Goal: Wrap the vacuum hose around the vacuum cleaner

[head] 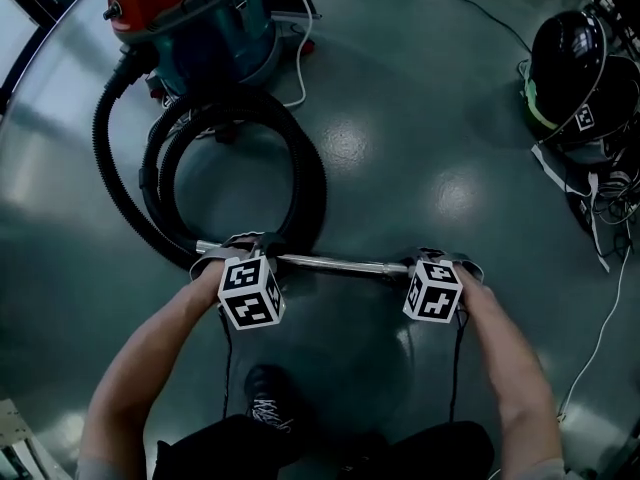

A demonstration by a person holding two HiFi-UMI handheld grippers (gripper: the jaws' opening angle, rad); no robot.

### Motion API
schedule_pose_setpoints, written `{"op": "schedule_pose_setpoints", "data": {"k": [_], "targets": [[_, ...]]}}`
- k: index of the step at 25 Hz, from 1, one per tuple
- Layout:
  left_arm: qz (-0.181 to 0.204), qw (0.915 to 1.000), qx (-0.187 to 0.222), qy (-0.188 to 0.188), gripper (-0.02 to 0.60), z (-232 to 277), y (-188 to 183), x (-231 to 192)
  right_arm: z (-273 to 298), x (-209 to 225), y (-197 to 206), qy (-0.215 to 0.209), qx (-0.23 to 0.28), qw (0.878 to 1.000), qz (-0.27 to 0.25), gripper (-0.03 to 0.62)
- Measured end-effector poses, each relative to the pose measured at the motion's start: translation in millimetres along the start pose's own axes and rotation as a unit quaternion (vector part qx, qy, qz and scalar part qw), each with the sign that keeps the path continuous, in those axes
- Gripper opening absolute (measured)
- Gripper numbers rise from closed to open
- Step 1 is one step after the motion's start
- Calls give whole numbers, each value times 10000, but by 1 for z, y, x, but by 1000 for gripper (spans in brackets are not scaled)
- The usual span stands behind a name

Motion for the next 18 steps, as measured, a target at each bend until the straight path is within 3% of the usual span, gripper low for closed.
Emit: {"op": "schedule_pose_setpoints", "data": {"k": [8, 11, 18], "targets": [[217, 9996, 85, -127, 195, 3, 0, 4, -1, -1, 2, 74, -6, 9998, 190, 143], [293, 9993, 91, -211, 192, 5, 0, 5, -3, 2, 9, 272, 76, 9978, 607, 210], [262, 9996, 48, -122, 190, 7, -4, 4, -18, -2, 28, 515, 283, 9934, 987, 230]]}}
Point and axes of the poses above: the fingertips, and each gripper's own axes: z forward along the fingers, x to its right, y out of its underside, the point moved 10 cm from there along -z, backward along the fingers, and after that the axes turned 10 degrees about -x, right-handed, at the moved point
